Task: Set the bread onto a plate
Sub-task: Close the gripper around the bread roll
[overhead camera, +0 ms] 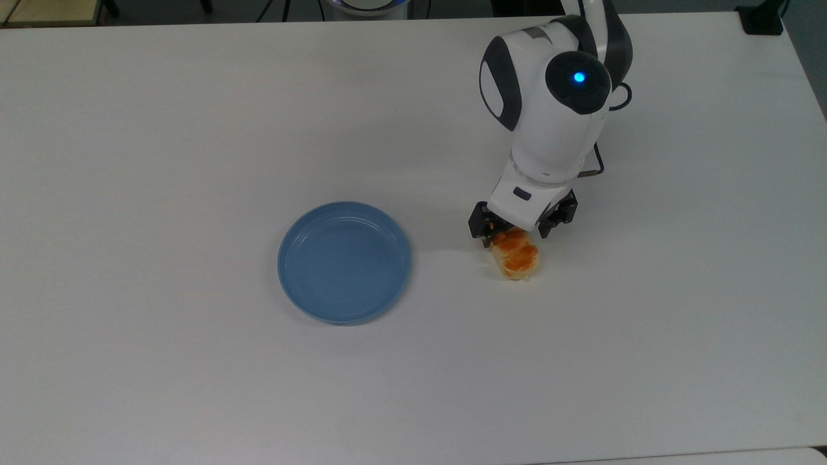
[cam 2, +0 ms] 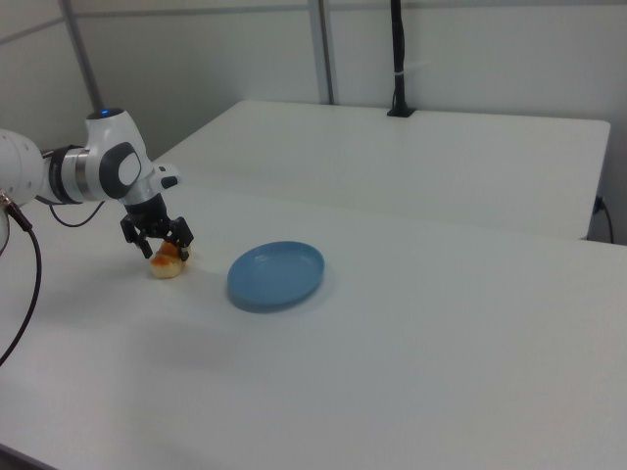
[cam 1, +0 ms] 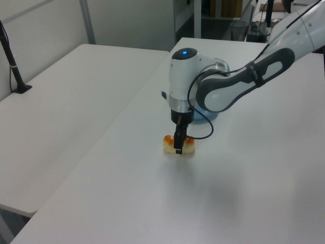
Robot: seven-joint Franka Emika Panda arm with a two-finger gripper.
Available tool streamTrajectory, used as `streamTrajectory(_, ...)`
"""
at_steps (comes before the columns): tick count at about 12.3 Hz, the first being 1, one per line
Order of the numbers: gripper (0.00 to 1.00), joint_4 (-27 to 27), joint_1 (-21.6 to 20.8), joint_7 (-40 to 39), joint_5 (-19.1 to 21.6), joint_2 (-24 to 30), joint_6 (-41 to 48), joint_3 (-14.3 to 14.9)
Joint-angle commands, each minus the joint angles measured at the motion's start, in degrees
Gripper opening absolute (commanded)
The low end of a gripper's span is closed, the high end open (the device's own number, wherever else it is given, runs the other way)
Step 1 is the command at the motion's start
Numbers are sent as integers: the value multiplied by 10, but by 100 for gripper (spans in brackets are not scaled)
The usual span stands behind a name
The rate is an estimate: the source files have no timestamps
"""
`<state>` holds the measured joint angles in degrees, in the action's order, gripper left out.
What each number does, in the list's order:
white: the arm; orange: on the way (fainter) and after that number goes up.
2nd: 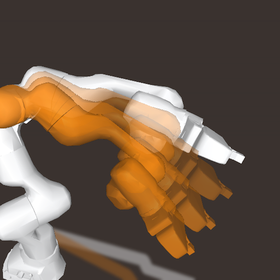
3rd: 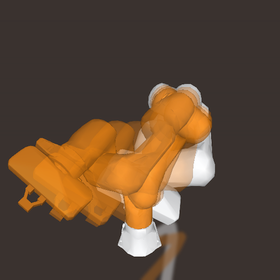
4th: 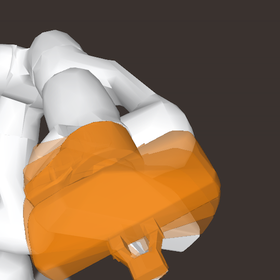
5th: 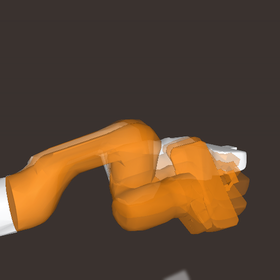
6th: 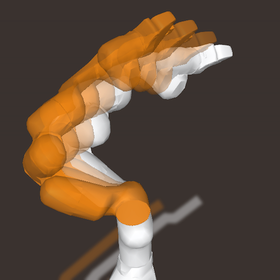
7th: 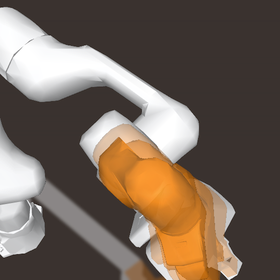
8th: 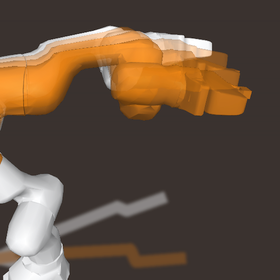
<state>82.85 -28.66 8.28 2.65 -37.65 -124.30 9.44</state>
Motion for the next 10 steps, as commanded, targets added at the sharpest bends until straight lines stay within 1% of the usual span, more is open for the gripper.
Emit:
streamTrajectory(1,98,-13,-8,18,8,-17,-16,11)
streamTrajectory(2,85,-13,-7,19,6,-17,-17,11)
streamTrajectory(3,69,-13,-6,18,2,-17,-17,10)
streamTrajectory(4,50,-13,-4,18,-11,-17,-17,9)
streamTrajectory(5,37,-13,-3,16,-15,-17,-17,8)
streamTrajectory(8,36,-13,-1,12,-16,-6,-11,12)
streamTrajectory(10,36,-22,16,-4,-16,14,3,13)
